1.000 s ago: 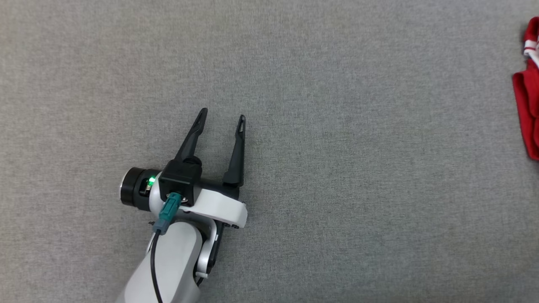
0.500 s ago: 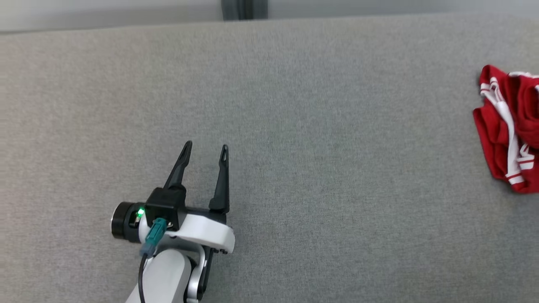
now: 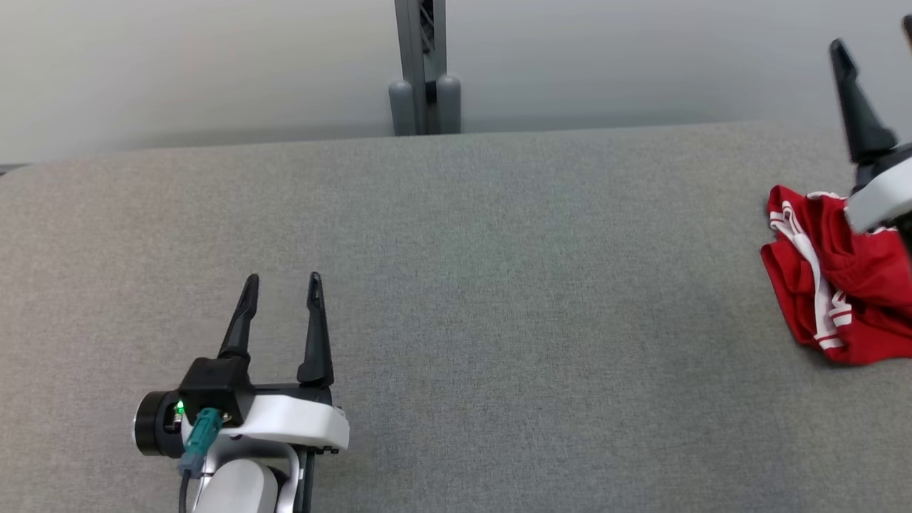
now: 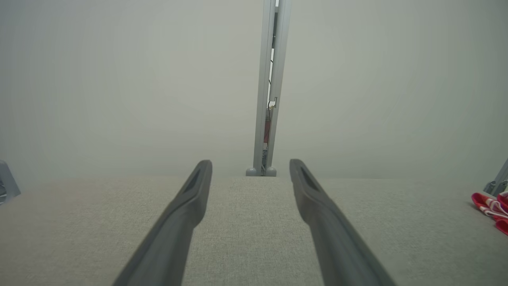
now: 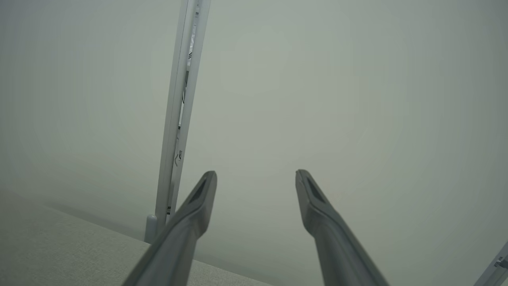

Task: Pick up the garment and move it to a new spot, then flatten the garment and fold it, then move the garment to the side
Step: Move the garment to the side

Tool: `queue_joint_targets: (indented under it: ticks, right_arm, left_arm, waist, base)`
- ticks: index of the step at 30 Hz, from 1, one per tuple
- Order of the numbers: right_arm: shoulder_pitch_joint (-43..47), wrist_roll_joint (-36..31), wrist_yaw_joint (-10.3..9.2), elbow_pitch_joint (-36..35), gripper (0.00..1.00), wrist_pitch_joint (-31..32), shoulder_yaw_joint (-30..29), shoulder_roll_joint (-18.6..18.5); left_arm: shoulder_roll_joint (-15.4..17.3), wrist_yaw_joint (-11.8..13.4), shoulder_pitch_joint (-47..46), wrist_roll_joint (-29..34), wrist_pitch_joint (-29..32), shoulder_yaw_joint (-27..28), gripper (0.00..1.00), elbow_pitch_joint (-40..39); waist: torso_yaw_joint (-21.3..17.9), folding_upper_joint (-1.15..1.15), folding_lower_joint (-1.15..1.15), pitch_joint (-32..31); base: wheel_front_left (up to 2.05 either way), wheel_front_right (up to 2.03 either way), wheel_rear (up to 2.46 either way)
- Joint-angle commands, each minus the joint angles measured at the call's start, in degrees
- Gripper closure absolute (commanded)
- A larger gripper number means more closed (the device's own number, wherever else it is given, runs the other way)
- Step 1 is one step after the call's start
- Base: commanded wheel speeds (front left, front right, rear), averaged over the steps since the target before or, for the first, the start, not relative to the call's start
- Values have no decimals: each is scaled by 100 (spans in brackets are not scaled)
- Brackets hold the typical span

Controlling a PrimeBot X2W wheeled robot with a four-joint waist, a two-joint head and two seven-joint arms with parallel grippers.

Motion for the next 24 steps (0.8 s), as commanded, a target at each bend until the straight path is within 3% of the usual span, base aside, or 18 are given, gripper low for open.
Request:
queue_joint_targets:
  ticks: [1, 6, 9, 12, 17, 24]
  right_arm:
    - [403, -208, -1, -302, 0, -2, -318, 156]
    - [1781, -975, -1, -1606, 0, -4, -1506, 1101]
    - [2482, -1253, -1, -2089, 0, -3, -1894, 1663]
    - [3065, -1865, -1, -2259, 0, -4, -1734, 1877]
    - [3589, -2140, -1, -2247, 0, -4, -1891, 2260]
    - [4118, -2318, -1, -2124, 0, -5, -2087, 2597]
  left_arm:
    - [20, -25, 80, 34, 2, 62, 0, -63]
    - [25, -52, 295, 41, 3, 193, 0, -137]
    - [24, -30, 411, -13, 2, 241, 0, -138]
    - [22, -84, 493, 33, 3, 224, 0, -89]
    - [23, -33, 629, -24, 3, 255, 0, -22]
    - [25, -197, 791, -228, 2, 258, 0, 107]
  waist:
    - [43, 0, 0, -158]
    - [141, 0, 0, -386]
    - [194, 0, 0, -455]
    - [279, 0, 0, -505]
    - [371, 0, 0, -571]
    - [453, 0, 0, -628]
  base:
    - [0, 0, 0]
    - [0, 0, 0]
    - [0, 0, 0]
    - [0, 0, 0]
    - [0, 0, 0]
    - [0, 0, 0]
